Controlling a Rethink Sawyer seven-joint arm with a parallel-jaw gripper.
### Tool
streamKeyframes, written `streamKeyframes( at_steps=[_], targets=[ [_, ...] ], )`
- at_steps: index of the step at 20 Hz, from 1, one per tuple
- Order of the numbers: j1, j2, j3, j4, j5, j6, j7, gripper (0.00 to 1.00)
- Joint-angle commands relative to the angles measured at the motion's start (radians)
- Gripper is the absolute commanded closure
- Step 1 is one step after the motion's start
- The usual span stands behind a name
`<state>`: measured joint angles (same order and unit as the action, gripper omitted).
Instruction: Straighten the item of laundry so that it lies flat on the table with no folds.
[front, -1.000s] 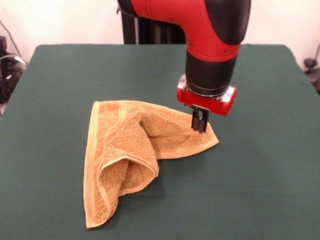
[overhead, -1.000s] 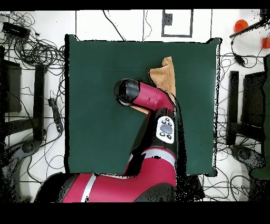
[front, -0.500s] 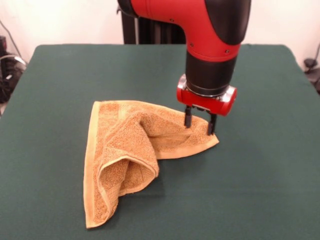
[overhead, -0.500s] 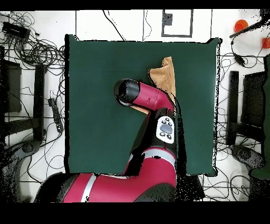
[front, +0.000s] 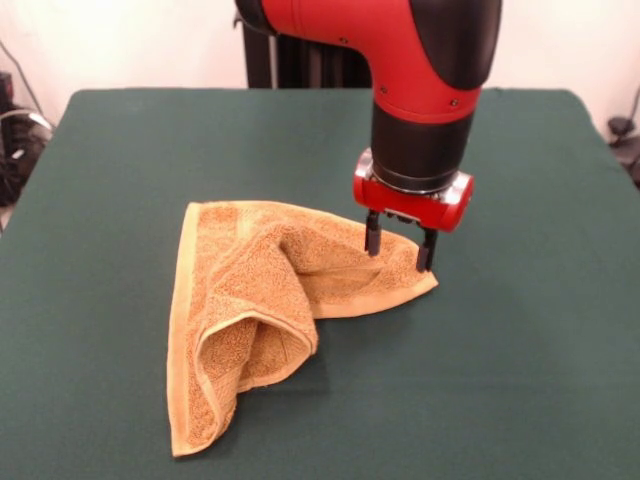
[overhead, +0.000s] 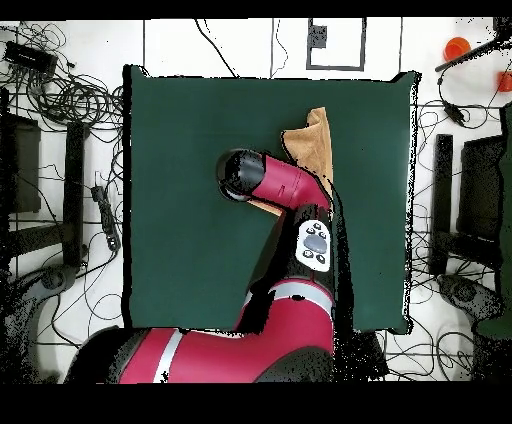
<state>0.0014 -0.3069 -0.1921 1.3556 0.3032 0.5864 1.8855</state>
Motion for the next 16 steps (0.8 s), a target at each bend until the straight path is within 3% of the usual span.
streamKeyframes(
  at_steps=[1, 16],
  targets=[
    [0.013, 0.032, 0.069, 0.047, -0.008, -0.001, 0.154, 0.0],
    [0.012, 0.095, 0.089, 0.041, -0.019, -0.093, 0.139, 0.0]
  ],
)
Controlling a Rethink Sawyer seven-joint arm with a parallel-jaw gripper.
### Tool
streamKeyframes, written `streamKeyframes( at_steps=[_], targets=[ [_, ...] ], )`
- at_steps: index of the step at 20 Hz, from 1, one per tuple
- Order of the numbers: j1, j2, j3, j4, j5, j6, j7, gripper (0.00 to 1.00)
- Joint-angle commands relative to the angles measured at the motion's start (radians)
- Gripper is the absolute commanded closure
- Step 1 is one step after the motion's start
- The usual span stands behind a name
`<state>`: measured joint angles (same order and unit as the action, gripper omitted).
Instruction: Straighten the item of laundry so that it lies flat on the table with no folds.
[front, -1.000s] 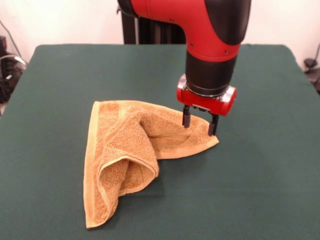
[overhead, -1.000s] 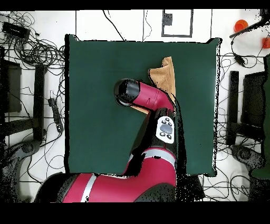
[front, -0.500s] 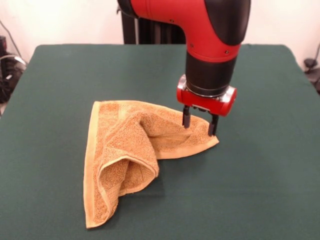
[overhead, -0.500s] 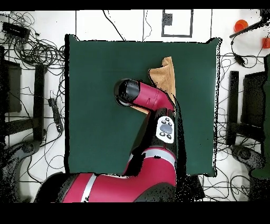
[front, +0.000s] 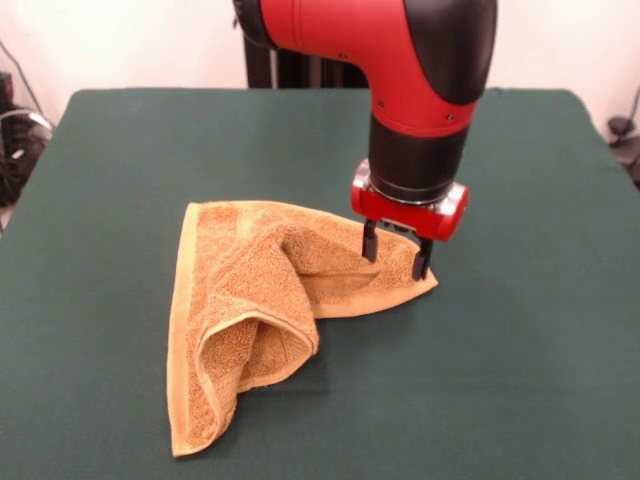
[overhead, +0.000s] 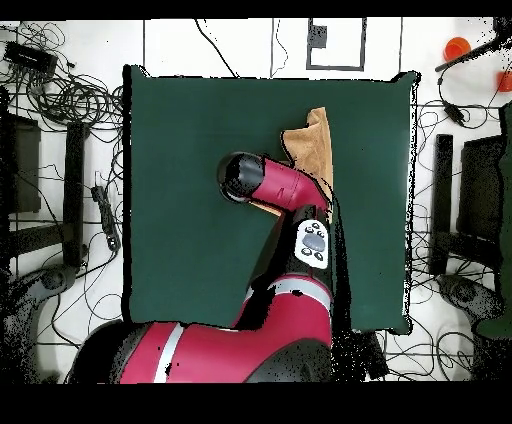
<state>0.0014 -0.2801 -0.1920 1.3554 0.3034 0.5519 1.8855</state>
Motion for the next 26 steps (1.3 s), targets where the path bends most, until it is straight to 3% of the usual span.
streamKeyframes(
  at_steps=[1, 26],
  targets=[
    [0.011, 0.07, 0.087, 0.036, -0.019, -0.054, 0.138, 0.0],
    [0.005, 0.113, 0.098, 0.018, 0.006, -0.095, 0.165, 0.0]
  ],
)
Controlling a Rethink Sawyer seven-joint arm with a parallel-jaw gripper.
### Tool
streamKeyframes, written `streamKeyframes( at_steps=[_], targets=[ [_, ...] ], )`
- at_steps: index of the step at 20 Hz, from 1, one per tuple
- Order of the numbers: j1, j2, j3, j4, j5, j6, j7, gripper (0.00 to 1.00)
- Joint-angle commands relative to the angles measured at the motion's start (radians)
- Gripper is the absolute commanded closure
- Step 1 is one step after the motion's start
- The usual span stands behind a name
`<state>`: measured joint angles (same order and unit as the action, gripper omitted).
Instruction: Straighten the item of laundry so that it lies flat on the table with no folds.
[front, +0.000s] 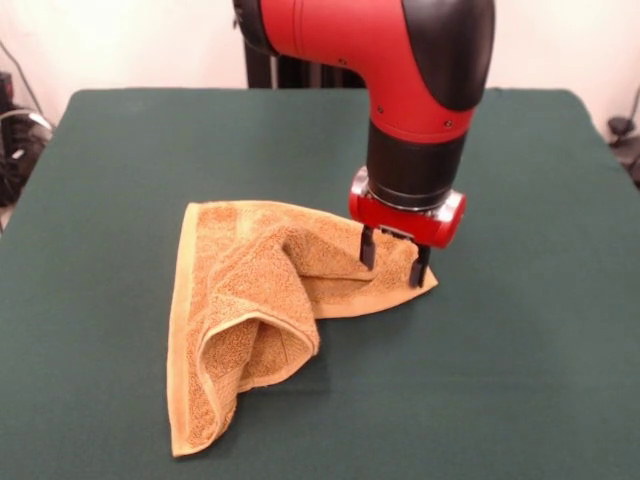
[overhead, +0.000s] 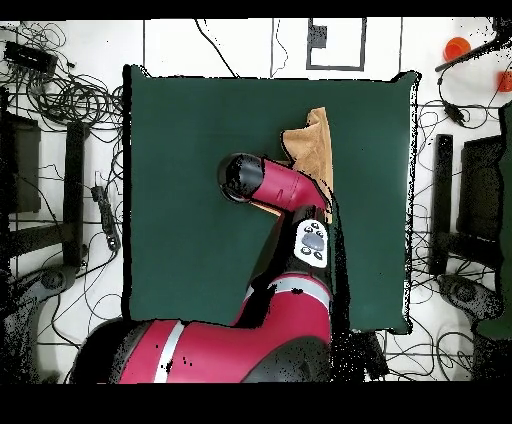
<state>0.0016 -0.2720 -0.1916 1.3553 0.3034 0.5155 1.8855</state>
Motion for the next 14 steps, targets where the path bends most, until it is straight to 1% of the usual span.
streamKeyframes(
  at_steps=[1, 5, 6, 14],
  targets=[
    [0.005, 0.104, 0.097, 0.019, 0.008, -0.06, 0.169, 0.0],
    [0.004, 0.106, 0.096, 0.012, -0.007, -0.061, 0.145, 0.0],
    [0.004, 0.107, 0.096, 0.009, -0.012, -0.06, 0.138, 1.0],
    [0.002, 0.108, 0.098, 0.006, -0.006, -0.045, 0.14, 1.0]
  ],
)
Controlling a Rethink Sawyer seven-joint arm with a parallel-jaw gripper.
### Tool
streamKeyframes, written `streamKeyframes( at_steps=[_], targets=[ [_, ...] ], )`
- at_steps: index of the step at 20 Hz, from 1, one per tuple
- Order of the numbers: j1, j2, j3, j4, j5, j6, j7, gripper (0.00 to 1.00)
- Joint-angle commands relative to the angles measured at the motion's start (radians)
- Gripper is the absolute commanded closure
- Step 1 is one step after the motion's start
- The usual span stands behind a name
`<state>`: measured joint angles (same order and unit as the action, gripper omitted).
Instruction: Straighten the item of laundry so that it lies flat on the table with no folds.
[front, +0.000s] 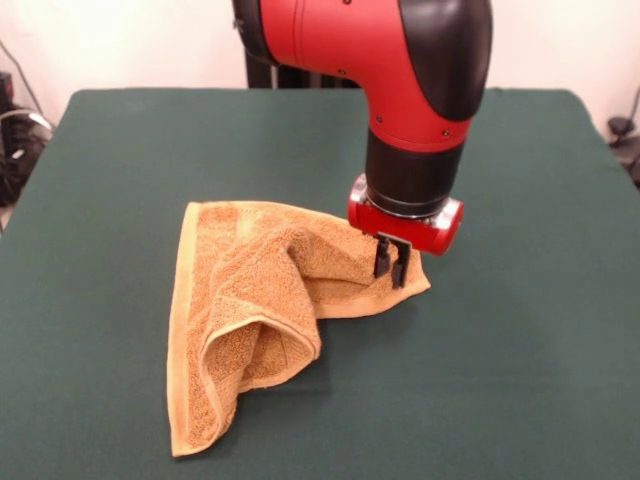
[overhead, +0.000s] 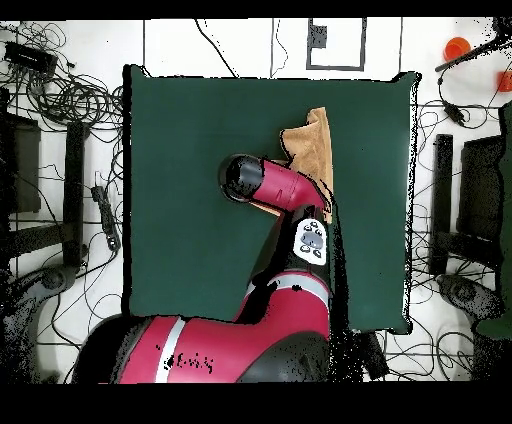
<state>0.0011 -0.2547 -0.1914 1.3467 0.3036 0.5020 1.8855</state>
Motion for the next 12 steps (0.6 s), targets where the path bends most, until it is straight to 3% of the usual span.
streamKeyframes(
  at_steps=[1, 7, 12],
  targets=[
    [0.003, 0.091, 0.098, 0.014, -0.006, -0.03, 0.14, 1.0],
    [0.004, 0.084, 0.094, 0.031, 0.028, -0.037, 0.193, 1.0],
    [-0.006, 0.079, 0.112, 0.015, 0.016, -0.019, 0.155, 1.0]
  ],
)
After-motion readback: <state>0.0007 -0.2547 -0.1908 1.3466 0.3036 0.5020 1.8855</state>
